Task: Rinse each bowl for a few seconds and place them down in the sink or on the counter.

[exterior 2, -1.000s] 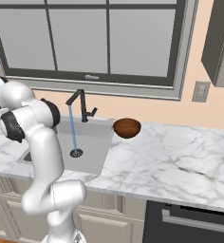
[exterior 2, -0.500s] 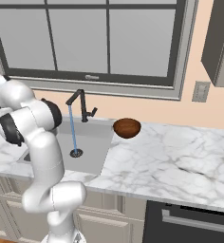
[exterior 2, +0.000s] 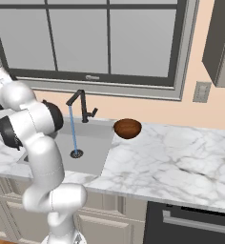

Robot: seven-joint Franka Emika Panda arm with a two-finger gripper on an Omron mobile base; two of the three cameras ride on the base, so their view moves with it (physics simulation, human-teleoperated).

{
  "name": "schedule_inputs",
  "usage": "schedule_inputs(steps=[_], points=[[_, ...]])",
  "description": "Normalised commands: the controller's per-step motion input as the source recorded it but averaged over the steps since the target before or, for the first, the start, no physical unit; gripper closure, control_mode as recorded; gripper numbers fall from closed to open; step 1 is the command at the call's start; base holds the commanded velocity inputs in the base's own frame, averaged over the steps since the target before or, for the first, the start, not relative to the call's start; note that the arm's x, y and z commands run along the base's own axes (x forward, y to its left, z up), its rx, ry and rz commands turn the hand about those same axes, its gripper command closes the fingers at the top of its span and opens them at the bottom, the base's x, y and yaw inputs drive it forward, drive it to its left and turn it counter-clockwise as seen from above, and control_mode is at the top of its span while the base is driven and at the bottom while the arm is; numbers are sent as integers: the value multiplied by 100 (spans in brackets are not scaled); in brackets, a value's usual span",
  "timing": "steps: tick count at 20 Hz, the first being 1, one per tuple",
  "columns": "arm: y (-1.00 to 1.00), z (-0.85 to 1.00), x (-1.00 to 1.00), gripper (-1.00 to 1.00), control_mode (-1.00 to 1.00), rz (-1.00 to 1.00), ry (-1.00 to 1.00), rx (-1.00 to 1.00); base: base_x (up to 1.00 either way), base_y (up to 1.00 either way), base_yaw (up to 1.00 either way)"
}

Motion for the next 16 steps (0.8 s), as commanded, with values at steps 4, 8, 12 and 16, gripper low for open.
schedule_inputs(steps=[4,8,12,16], points=[[0,-20,-18,100,-100,-38,-9,-2,0,0,0],[0,-19,-10,100,-100,-41,-11,0,0,0,0],[5,-22,-10,100,-100,-43,-12,0,0,0,0],[3,-33,-10,100,-100,-42,-12,-2,0,0,0]])
